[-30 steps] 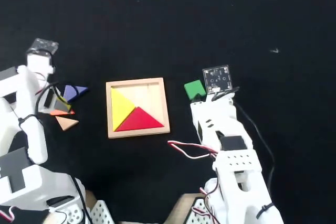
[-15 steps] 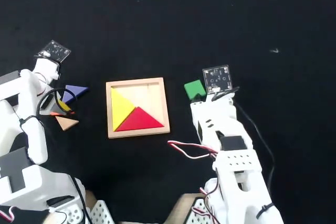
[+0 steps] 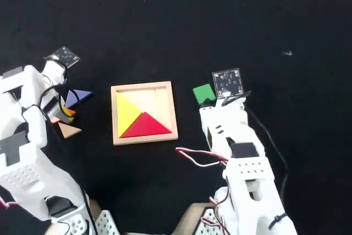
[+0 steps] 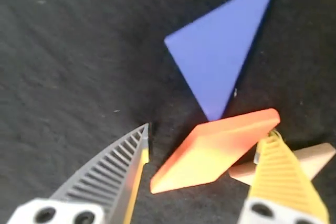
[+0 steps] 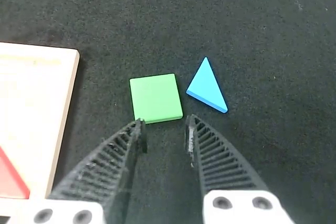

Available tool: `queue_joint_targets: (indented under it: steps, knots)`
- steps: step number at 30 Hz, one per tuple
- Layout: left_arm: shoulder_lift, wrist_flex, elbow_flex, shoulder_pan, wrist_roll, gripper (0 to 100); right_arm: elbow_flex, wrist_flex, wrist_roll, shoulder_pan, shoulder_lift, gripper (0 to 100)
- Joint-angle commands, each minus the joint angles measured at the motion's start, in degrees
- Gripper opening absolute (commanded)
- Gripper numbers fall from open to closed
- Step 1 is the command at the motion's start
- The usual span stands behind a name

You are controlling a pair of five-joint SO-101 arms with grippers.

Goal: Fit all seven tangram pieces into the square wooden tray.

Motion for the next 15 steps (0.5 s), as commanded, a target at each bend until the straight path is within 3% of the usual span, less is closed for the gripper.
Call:
queue_joint_targets:
  steps: [1,7,12,15]
  knots:
    - [0.4,2.9,-4.0,-1.1,-5.6,32,-0.2,-1.2,0.6,-0.7,0.2,13.4]
    - [2.2,4.8,-4.0,-3.0,-8.8,31,-0.2,-1.2,0.6,-0.7,0.3,13.4]
    - [4.4,5.2,-4.0,-2.9,-8.4,20,-0.2,-1.2,0.6,-0.7,0.3,13.4]
    - [4.5,5.2,-4.4,-2.9,-4.0,16,-0.2,-1.2,0.6,-0.7,0.3,13.4]
